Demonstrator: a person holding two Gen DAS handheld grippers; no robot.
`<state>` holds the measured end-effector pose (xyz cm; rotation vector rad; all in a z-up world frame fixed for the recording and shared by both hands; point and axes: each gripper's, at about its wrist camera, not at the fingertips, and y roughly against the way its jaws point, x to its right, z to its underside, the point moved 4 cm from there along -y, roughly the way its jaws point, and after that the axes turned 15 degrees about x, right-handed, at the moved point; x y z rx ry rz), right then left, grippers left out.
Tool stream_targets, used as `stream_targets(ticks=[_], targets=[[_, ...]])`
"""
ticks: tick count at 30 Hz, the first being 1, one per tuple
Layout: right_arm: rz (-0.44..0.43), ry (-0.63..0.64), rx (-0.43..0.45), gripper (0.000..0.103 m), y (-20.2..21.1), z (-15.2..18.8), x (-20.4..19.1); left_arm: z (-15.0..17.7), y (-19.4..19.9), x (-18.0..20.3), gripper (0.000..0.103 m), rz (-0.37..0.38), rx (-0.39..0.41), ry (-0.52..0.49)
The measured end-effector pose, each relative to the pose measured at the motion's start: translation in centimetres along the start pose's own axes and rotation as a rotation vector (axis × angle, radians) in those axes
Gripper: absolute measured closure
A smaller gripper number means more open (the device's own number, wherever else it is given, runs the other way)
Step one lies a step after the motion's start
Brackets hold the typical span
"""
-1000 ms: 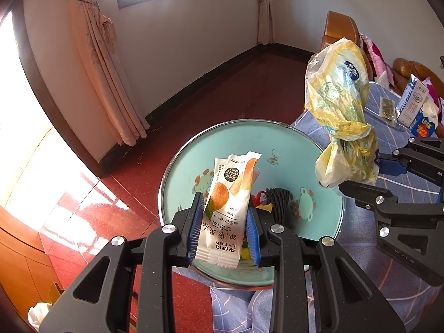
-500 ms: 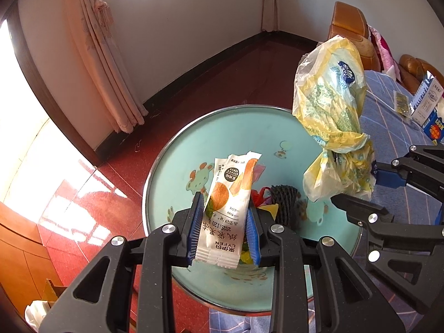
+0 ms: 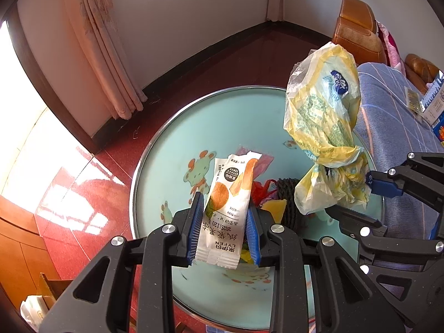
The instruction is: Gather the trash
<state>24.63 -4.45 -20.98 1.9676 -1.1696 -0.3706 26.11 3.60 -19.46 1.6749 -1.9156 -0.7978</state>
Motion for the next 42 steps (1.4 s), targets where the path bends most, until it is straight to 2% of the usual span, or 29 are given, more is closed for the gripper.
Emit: stream_targets(ticks=[8, 11, 12, 22, 31, 33, 34, 35, 37, 39, 42], targets=[[-0.009, 0.016, -0.032, 0.07, -1.4, -0.6, 0.2, 0.2, -0.8, -0.2, 0.074, -0.004, -0.022, 0.01], [0.004, 0.005, -0.016, 0.056, -1.6, -0.7, 0.6, 0.2, -1.0, -0.2, 0.074, -0.006, -0.027, 0.012], [0.007, -0.001, -0.009, 0.054, -1.5, -0.8, 0.8, 0.2, -1.1, -0.2, 0.074, -0.006, -0.028, 0.012], [0.022, -0.03, 0.029, 0.055, 0.1, -1.1, 2.3, 0.2, -2.4, 0.0, 0.074, -0.009, -0.045, 0.012], [0.037, -0.069, 0.076, 0.055, 3.3, -0.8, 2.6, 0.5, -3.4, 0.3, 0.071, -0.031, -0.058, 0.0], [0.038, -0.108, 0.09, 0.054, 3.6, -0.6, 3.0, 0.5, -3.0, 0.3, 0.06, -0.035, -0.045, 0.002], [0.036, -0.13, 0.098, 0.054, 3.9, -0.6, 3.3, 0.4, -2.9, 0.3, 0.041, -0.044, -0.038, 0.001], [0.037, -0.154, 0.105, 0.054, 4.2, -0.6, 3.6, 0.1, -2.6, 0.3, 0.034, -0.063, -0.023, -0.002], [0.047, -0.21, 0.12, 0.052, 4.8, -0.4, 4.6, -0.1, -2.3, 0.4, 0.034, -0.069, -0.014, -0.008], [0.066, -0.247, 0.126, 0.044, 5.0, -0.3, 5.3, -0.1, -2.2, 0.5, 0.034, -0.067, -0.024, 0.002], [0.114, -0.323, 0.128, 0.041, 5.3, -0.3, 6.5, -0.1, -1.7, 0.2, 0.034, -0.088, -0.039, 0.019]])
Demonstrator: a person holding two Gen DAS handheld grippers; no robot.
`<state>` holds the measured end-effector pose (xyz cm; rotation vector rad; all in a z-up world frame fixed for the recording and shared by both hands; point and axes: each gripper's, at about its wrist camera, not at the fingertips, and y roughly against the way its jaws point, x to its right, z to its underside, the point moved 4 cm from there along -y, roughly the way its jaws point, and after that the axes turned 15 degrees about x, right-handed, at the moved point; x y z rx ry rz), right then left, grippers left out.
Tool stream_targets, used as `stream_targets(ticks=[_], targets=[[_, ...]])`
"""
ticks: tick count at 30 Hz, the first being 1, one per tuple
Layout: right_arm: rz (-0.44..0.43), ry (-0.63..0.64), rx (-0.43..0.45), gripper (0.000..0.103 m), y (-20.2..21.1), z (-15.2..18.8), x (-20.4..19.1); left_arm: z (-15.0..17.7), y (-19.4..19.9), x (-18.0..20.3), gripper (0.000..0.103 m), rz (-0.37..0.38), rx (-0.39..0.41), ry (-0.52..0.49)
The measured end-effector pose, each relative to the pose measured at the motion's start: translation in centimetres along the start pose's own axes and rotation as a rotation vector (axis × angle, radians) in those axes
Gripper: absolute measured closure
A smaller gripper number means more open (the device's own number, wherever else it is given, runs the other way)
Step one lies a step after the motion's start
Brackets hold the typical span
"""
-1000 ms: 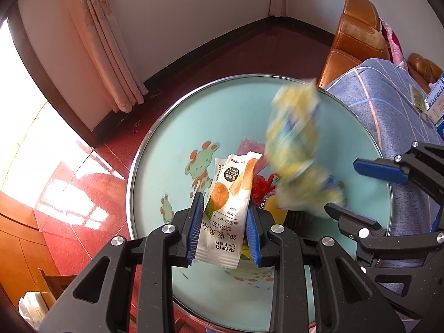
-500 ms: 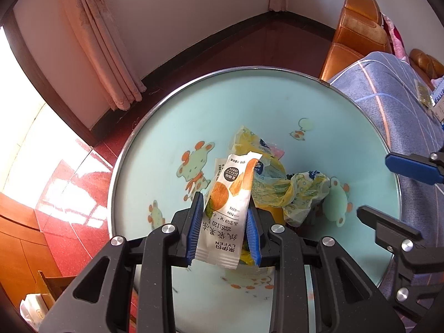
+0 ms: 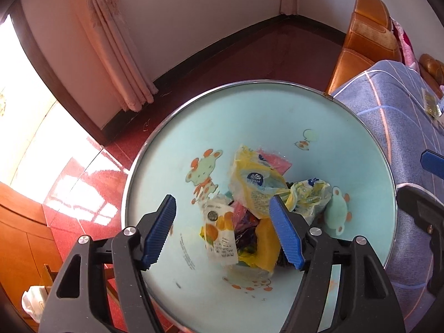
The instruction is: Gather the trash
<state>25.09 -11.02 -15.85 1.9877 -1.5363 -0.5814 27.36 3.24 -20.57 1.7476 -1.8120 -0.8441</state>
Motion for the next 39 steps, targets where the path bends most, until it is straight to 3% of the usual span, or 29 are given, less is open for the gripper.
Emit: stream_targets(ticks=[6, 11, 15, 26, 32, 39], targets=[[0.067, -0.144, 0.003, 0.031, -0.8, -0.3, 1.0, 0.2, 2.5, -1.1, 0.027, -0.059, 0.001, 0.02], [0.045, -0.201, -0.012, 0.026, -0.1, 0.7, -0.2, 1.0, 5.3, -2.0, 0.027, -0.093, 0.029, 0.013], [0.045, -0.228, 0.004, 0.023, 1.7, 1.7, -0.9, 2.3, 7.5, -2.6, 0.026, -0.123, 0.052, 0.018], [0.049, -0.267, 0.108, 0.016, 9.2, 4.2, -3.6, 6.1, 14.1, -3.2, 0.01, -0.165, 0.123, 0.028], [0.089, -0.237, 0.247, 0.014, 15.4, 3.3, -4.9, 5.5, 19.6, -3.3, 0.006, -0.185, 0.259, 0.012], [0.163, -0.193, 0.505, 0.011, 24.1, 1.3, -6.1, 3.2, 26.9, -4.1, 0.006, -0.217, 0.461, 0.064]])
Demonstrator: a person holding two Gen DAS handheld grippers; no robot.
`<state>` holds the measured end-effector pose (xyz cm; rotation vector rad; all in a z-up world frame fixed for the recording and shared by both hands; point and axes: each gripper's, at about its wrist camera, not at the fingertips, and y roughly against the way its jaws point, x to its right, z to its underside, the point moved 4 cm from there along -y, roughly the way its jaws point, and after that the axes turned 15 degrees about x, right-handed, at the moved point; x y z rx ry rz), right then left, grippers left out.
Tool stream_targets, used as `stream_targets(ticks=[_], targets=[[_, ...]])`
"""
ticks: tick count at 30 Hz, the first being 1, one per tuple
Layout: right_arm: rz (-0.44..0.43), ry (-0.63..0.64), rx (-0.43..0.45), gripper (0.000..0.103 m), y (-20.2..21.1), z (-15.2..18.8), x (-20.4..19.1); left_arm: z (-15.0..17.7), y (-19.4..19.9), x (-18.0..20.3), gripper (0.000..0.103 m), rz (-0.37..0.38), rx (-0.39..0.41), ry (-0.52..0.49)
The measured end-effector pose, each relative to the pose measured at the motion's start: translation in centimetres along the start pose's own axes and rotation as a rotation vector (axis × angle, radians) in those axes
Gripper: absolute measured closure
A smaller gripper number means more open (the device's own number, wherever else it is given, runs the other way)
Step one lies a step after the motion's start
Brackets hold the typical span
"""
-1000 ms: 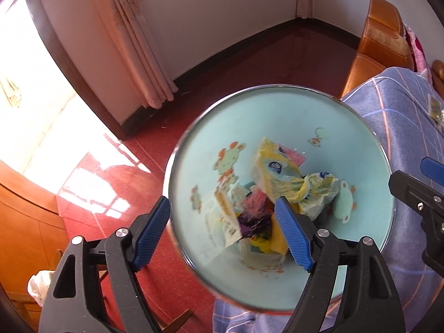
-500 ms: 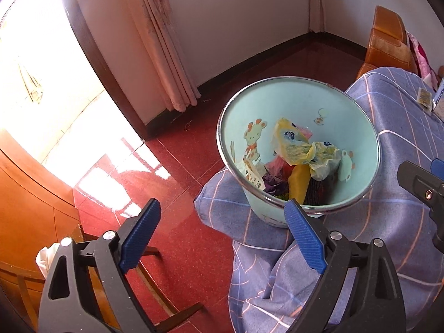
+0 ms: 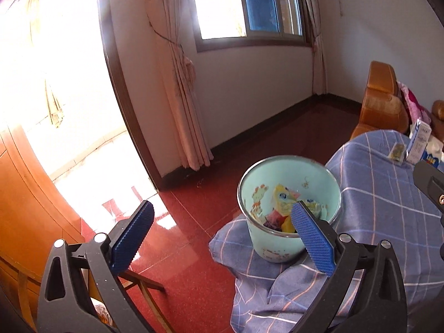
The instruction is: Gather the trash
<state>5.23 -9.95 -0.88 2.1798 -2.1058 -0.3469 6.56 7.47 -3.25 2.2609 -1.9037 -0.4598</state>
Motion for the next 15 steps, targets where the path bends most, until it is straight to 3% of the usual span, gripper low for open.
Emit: stream_targets(ticks=[10, 15], targets=[[0.005, -0.015, 0.304, 0.008, 7.3, -5.3, -0.2, -4.2, 5.4, -0.8, 0.006, -0.011, 0.197, 0.027], [0.02, -0.026, 0.374, 0.007, 9.0, -5.9, 0.0, -4.7, 6.8, -1.3, 0.006, -0.014, 0.24, 0.048]])
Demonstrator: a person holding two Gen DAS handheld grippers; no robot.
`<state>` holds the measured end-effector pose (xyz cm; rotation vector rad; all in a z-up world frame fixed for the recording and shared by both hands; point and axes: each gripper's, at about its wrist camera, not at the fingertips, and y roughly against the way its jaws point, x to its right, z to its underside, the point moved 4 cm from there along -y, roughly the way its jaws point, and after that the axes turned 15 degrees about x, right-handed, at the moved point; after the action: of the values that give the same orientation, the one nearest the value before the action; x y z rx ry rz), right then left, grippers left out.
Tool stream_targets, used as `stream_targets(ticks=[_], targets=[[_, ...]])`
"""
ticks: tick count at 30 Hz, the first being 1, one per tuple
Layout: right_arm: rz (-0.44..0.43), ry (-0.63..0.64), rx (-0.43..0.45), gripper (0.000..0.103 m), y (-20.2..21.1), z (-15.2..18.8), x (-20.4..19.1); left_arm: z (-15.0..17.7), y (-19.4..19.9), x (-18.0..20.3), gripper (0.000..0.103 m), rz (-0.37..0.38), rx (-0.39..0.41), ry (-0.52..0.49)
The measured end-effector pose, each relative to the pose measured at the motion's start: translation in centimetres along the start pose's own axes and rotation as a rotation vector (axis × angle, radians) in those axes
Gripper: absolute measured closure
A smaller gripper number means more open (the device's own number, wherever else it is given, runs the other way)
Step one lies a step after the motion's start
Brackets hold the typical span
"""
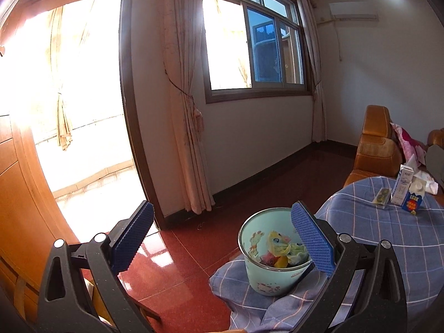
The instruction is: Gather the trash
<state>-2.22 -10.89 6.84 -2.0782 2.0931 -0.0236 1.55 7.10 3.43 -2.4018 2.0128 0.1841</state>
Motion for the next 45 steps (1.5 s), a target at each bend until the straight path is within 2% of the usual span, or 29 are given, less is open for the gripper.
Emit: stream_targets(ticks=[9, 45], targets=[[0.0, -0.031, -0.004, 0.006, 0.2, -0.1, 0.4, -0.4, 0.8, 0.2, 0.006, 0.002, 0.032, -0.004], [0.024, -0.046, 0.004, 0.006, 0.7, 0.1, 1.2, -0.4, 1.0, 0.0, 0.006, 0.023, 0.012, 0.009]])
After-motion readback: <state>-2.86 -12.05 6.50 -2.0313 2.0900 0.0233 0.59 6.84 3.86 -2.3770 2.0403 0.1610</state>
